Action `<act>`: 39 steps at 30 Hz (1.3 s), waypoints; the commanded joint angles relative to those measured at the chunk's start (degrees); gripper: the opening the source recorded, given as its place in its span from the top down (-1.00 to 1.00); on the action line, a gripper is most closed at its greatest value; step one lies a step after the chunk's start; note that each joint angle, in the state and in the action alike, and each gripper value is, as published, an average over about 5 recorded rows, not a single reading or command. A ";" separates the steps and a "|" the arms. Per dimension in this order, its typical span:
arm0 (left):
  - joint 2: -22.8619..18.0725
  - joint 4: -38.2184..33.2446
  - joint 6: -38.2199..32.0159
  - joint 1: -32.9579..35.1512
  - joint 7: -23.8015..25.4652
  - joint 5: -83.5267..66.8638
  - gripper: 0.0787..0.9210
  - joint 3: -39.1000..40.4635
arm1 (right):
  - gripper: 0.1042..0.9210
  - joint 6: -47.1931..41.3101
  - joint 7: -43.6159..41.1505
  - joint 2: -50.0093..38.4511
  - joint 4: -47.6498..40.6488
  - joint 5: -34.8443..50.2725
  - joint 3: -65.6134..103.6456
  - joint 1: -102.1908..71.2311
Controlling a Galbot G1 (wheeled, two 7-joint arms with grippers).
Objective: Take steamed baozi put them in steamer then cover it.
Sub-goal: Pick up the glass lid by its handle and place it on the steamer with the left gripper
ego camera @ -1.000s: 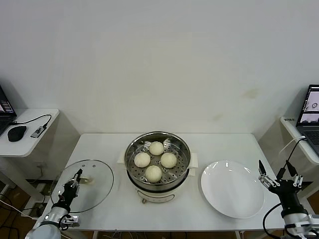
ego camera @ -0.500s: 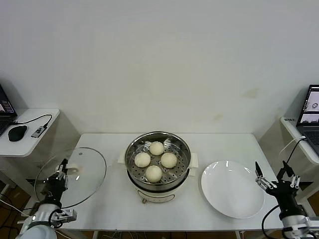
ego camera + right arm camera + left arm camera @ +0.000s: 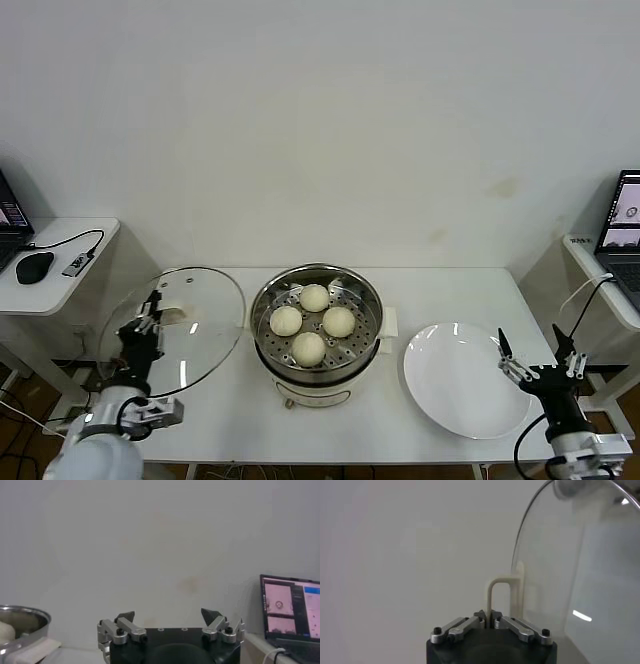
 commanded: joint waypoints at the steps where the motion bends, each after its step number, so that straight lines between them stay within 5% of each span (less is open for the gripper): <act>1: -1.89 -1.96 10.44 -15.28 6.80 6.46 0.85 19.63 | -0.76 -0.17 1.23 1.44 -0.89 -7.08 -1.44 0.27; 17: -14.83 10.39 9.65 -25.42 14.51 22.81 0.85 33.00 | -0.76 -0.14 3.80 3.18 -1.14 -12.17 -2.03 0.53; 39: -17.98 16.65 9.31 -34.12 15.62 23.77 0.85 39.13 | -0.76 0.88 3.60 3.68 -1.89 -13.34 -2.36 0.06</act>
